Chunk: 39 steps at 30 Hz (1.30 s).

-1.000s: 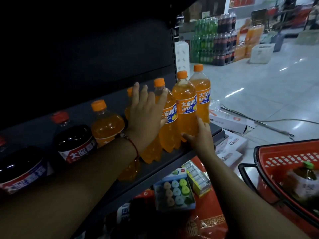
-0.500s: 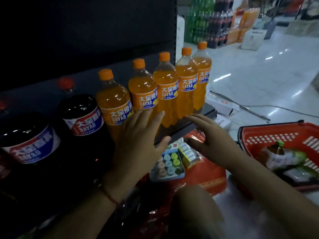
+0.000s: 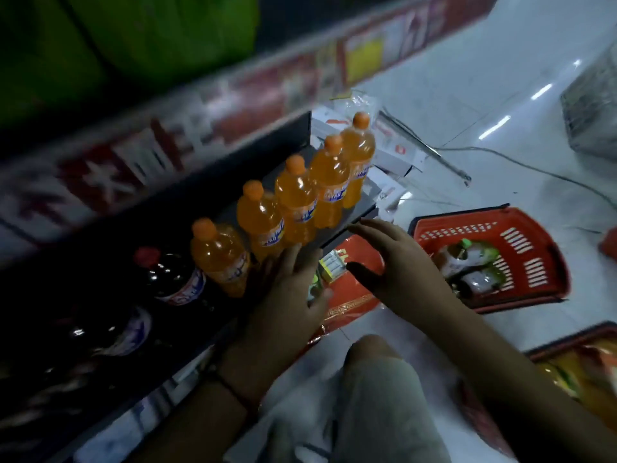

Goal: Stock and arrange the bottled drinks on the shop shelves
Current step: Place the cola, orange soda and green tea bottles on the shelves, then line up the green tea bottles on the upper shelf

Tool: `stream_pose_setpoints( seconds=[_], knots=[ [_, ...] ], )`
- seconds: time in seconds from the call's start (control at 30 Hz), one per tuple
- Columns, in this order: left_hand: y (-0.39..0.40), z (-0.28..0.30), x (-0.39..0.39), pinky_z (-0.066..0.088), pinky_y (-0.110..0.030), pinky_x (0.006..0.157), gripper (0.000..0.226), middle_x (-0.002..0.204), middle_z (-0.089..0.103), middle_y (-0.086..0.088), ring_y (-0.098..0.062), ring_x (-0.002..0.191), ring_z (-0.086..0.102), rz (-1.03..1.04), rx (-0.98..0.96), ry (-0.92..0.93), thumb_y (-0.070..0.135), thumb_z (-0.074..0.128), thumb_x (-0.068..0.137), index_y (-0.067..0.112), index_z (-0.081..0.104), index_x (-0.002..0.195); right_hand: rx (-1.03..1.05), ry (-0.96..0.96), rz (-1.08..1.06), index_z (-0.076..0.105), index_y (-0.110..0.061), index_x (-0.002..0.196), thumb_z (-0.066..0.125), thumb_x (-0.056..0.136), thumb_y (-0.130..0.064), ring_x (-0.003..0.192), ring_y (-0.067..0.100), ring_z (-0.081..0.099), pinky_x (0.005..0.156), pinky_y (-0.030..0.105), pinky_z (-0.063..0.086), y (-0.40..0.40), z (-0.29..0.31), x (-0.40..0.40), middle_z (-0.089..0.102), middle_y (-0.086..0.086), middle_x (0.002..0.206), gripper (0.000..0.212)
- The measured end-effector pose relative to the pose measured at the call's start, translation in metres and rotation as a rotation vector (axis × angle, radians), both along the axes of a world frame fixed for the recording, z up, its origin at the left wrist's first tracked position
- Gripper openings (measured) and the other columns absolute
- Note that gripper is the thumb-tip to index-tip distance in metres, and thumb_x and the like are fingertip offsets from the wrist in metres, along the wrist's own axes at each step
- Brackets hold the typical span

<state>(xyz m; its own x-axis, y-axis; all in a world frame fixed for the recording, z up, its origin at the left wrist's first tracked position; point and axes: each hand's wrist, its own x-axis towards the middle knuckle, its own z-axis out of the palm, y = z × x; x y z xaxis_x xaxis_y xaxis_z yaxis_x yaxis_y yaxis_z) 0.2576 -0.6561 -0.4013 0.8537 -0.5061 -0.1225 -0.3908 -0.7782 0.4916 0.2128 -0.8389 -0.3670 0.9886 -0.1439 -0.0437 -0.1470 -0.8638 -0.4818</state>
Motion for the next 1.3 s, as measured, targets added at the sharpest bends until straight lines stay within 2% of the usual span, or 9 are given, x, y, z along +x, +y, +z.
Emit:
stream_pose_setpoints(
  seconds=[0.13, 0.33, 0.5, 0.63, 0.7, 0.77, 0.83, 1.1, 1.3],
  knots=[
    [-0.006, 0.113, -0.014, 0.044, -0.045, 0.099, 0.061, 0.135, 0.056, -0.008, -0.03, 0.121, 0.05, -0.056, 0.125, -0.142, 0.052, 0.052, 0.085, 0.021, 0.054, 0.137, 0.019, -0.013, -0.015, 0.043, -0.026, 0.145, 0.068, 0.088, -0.036, 0.134, 0.02, 0.042, 0.109, 0.042, 0.04, -0.017, 0.093, -0.023, 0.043, -0.003, 0.149, 0.063],
    [-0.002, 0.188, -0.045, 0.045, -0.045, 0.099, 0.064, 0.133, 0.058, -0.003, -0.028, 0.12, 0.054, 0.08, 0.247, -0.176, 0.06, 0.053, 0.083, 0.023, 0.057, 0.135, -0.024, 0.007, 0.258, 0.04, -0.027, 0.145, 0.066, 0.088, -0.037, 0.137, 0.018, 0.039, 0.111, 0.036, 0.037, -0.027, 0.15, -0.031, 0.042, -0.004, 0.15, 0.064],
    [0.033, 0.202, -0.11, 0.042, -0.045, 0.101, 0.061, 0.14, 0.054, -0.008, -0.032, 0.125, 0.052, 0.406, 0.225, -0.124, 0.055, 0.051, 0.089, 0.02, 0.054, 0.14, -0.03, 0.08, 0.598, 0.038, -0.03, 0.145, 0.067, 0.088, -0.033, 0.137, 0.014, 0.038, 0.109, 0.027, 0.033, 0.013, 0.166, -0.043, 0.039, -0.009, 0.149, 0.064],
    [0.108, 0.206, -0.174, 0.028, -0.039, 0.115, 0.066, 0.16, 0.028, -0.002, -0.025, 0.145, 0.029, 0.695, 0.195, -0.039, 0.053, 0.044, 0.099, 0.026, 0.024, 0.155, 0.032, 0.169, 0.85, 0.043, -0.029, 0.142, 0.064, 0.088, -0.044, 0.132, 0.011, 0.041, 0.109, 0.029, 0.038, 0.083, 0.175, -0.059, 0.042, -0.011, 0.144, 0.06],
    [0.15, 0.21, -0.211, 0.028, -0.039, 0.115, 0.066, 0.159, 0.03, -0.001, -0.025, 0.145, 0.029, 0.835, 0.166, -0.043, 0.054, 0.048, 0.098, 0.026, 0.026, 0.155, 0.047, 0.179, 0.981, 0.047, -0.029, 0.138, 0.064, 0.088, -0.045, 0.123, 0.007, 0.045, 0.104, 0.024, 0.04, 0.127, 0.178, -0.069, 0.048, -0.012, 0.135, 0.055],
    [0.194, 0.213, -0.249, 0.032, -0.037, 0.113, 0.066, 0.156, 0.036, 0.0, -0.024, 0.142, 0.035, 0.958, 0.187, -0.049, 0.055, 0.047, 0.096, 0.026, 0.031, 0.153, 0.016, 0.189, 1.101, 0.045, -0.029, 0.14, 0.062, 0.09, -0.043, 0.125, 0.008, 0.042, 0.101, 0.016, 0.03, 0.177, 0.178, -0.082, 0.047, -0.012, 0.136, 0.054],
    [0.236, 0.214, -0.287, 0.04, -0.038, 0.108, 0.064, 0.15, 0.044, 0.001, -0.024, 0.135, 0.044, 1.07, 0.212, -0.064, 0.054, 0.049, 0.094, 0.026, 0.038, 0.15, -0.03, 0.141, 1.177, 0.046, -0.029, 0.141, 0.058, 0.091, -0.044, 0.131, 0.01, 0.041, 0.103, 0.019, 0.031, 0.229, 0.173, -0.097, 0.046, -0.01, 0.141, 0.054],
    [0.41, 0.201, -0.403, 0.055, -0.042, 0.077, 0.06, 0.115, 0.067, -0.01, -0.033, 0.1, 0.067, 1.263, 0.333, -0.015, 0.042, 0.078, 0.078, 0.014, 0.062, 0.129, -0.011, 0.237, 1.246, 0.036, -0.026, 0.149, 0.058, 0.091, -0.039, 0.145, 0.018, 0.026, 0.116, 0.033, 0.026, 0.435, 0.152, -0.195, 0.03, -0.002, 0.156, 0.063],
    [0.499, 0.189, -0.429, 0.057, -0.042, 0.074, 0.062, 0.112, 0.069, -0.013, -0.034, 0.096, 0.068, 1.178, 0.351, -0.015, 0.041, 0.084, 0.071, 0.013, 0.065, 0.124, -0.078, 0.208, 1.16, 0.038, -0.023, 0.148, 0.059, 0.091, -0.036, 0.146, 0.024, 0.024, 0.117, 0.04, 0.024, 0.535, 0.145, -0.232, 0.028, 0.004, 0.158, 0.062]
  ],
)
